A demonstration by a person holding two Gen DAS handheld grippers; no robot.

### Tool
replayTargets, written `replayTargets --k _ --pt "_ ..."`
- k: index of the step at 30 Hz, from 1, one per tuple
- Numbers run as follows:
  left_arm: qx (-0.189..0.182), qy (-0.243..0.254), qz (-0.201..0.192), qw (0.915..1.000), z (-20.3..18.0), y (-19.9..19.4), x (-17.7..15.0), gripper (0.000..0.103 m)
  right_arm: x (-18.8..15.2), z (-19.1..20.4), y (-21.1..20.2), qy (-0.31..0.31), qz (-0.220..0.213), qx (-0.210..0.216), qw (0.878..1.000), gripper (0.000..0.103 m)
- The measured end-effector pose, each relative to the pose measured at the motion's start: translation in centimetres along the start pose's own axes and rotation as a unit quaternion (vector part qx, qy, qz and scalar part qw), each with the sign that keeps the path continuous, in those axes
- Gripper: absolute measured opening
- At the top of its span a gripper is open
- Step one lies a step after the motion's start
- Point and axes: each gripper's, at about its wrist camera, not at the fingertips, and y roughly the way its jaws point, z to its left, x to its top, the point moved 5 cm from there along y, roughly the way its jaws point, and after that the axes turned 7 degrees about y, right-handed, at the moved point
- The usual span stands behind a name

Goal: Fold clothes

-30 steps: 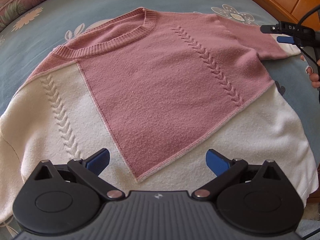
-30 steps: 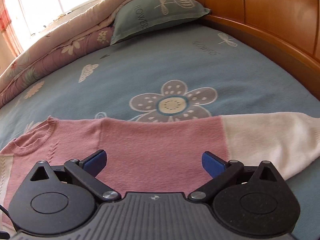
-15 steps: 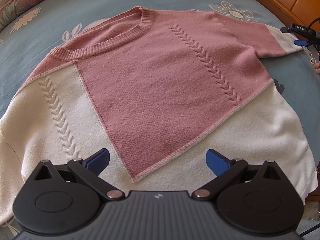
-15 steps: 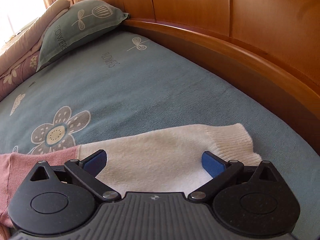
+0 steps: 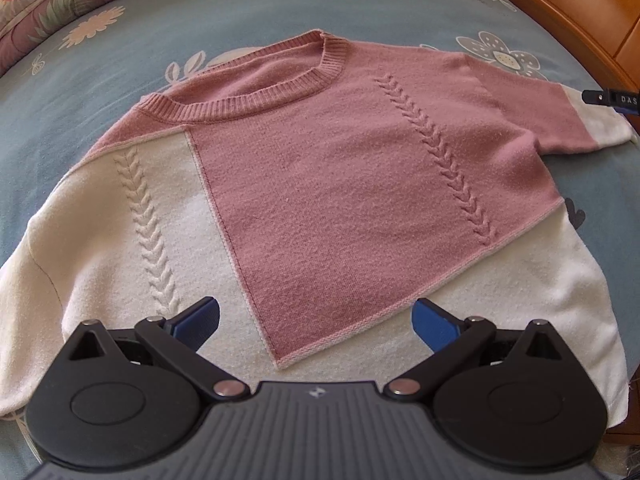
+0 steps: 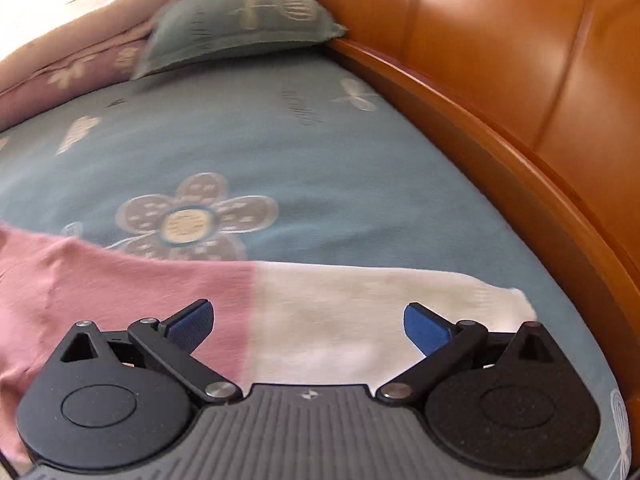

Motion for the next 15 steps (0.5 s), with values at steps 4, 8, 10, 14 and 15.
replayTargets --k 4,8,10,14,15 --pt "0.011 -0.041 -0.022 0.9988 2.3 -0.3 0.8 0.102 -2.7 11.0 -3.0 -0.099 0.02 0.125 0.987 0.103" --pt "0.026 -0.055 -0.05 0.9969 4.7 0.2 1.0 0.102 -7.2 19.9 -4.1 -0.161 0.064 0.182 0.968 0.103" --pt "0.02 -0.063 -0.058 0.9961 5.7 0.7 1.0 0.102 -10.1 23.5 -4.8 -0.187 0.097 0.195 0.958 0.103" --pt "0.009 -0.083 -0.059 0.9948 7.4 2.0 0.2 0.102 -14.3 26.5 -5.0 -0.242 0.114 0.172 0.948 0.103" --pt "0.006 -0.096 -0.055 0.9938 7.9 2.1 -0.4 0.102 -15.1 26.9 -5.0 -0.25 0.113 0.161 0.948 0.103"
